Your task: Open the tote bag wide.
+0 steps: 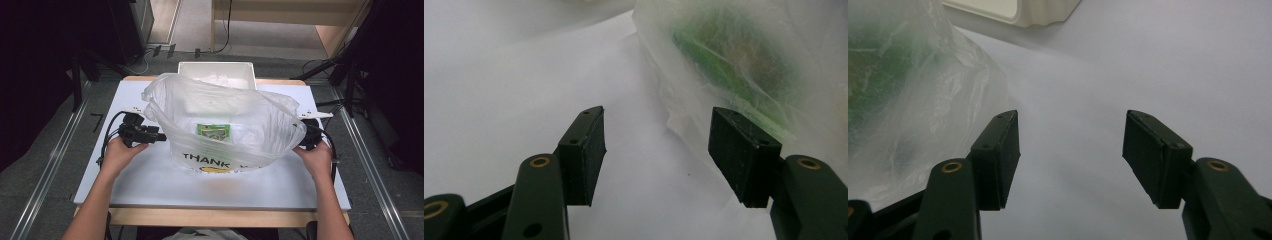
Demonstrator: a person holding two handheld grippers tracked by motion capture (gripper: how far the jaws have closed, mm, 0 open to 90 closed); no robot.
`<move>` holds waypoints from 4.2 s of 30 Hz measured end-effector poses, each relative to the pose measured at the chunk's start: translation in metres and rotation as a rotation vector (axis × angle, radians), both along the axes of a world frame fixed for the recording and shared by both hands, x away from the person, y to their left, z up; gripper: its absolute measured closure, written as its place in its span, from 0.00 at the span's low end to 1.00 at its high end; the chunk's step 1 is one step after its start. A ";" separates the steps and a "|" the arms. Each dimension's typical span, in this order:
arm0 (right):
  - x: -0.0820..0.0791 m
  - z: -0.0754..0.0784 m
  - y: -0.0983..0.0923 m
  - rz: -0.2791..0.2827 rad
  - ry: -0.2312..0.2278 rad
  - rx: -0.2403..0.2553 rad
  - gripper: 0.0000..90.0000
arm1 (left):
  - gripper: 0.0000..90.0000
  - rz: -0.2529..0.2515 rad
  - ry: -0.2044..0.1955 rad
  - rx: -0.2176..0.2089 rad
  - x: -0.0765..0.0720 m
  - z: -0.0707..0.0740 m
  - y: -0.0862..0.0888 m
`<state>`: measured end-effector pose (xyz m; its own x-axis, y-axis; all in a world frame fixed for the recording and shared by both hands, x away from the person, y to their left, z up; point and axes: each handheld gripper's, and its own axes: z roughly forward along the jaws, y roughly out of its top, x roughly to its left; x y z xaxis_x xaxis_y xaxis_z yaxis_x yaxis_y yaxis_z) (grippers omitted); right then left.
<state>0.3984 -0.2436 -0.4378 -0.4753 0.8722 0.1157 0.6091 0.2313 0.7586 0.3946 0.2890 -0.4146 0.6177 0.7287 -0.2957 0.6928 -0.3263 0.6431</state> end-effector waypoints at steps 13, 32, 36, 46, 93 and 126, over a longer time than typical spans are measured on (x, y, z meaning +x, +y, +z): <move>0.003 0.003 -0.003 -0.002 0.004 0.036 0.47 | 0.44 -0.002 0.012 -0.006 -0.001 0.001 -0.002; 0.010 0.003 0.004 0.034 0.025 0.040 0.47 | 0.42 -0.013 0.013 -0.024 -0.007 0.000 -0.004; 0.010 0.003 0.004 0.036 0.026 0.042 0.47 | 0.42 -0.013 0.010 -0.023 -0.007 -0.001 -0.004; 0.011 0.004 0.007 0.059 0.029 0.031 0.50 | 0.43 -0.026 0.009 0.001 -0.008 -0.003 -0.005; 0.006 0.066 -0.008 0.155 0.020 0.073 0.63 | 0.76 -0.099 0.057 0.003 0.012 0.053 -0.006; -0.007 0.212 0.007 0.250 -0.053 0.124 1.00 | 1.00 -0.192 -0.110 -0.011 0.024 0.216 -0.008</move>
